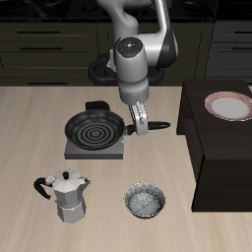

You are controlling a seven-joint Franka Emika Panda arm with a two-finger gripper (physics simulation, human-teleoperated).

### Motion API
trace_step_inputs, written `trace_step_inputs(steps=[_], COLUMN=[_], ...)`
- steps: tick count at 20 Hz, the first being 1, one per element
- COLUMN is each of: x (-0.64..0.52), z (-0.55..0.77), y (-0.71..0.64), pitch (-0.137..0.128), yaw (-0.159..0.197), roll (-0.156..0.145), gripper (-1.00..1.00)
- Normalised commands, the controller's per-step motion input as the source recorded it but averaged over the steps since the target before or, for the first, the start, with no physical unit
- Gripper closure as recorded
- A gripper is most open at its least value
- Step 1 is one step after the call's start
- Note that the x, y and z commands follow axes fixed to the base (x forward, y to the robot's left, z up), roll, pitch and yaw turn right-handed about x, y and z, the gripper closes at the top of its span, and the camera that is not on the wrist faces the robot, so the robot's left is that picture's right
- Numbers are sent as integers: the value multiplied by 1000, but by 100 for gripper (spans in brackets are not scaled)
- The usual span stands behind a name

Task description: Place the frypan on the top layer of the shelf

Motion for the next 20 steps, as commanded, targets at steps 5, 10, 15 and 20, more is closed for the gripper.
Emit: trace_step_inputs(steps=[5, 10, 15, 20], x=[-179, -31, -92, -52], z=[-170, -63, -43, 10], y=[57, 36, 121, 103], pitch=[-18, -15, -18, -32], yaw=[26, 4, 26, 29], roll=[8, 15, 14, 24], gripper=[-100, -100, -100, -100])
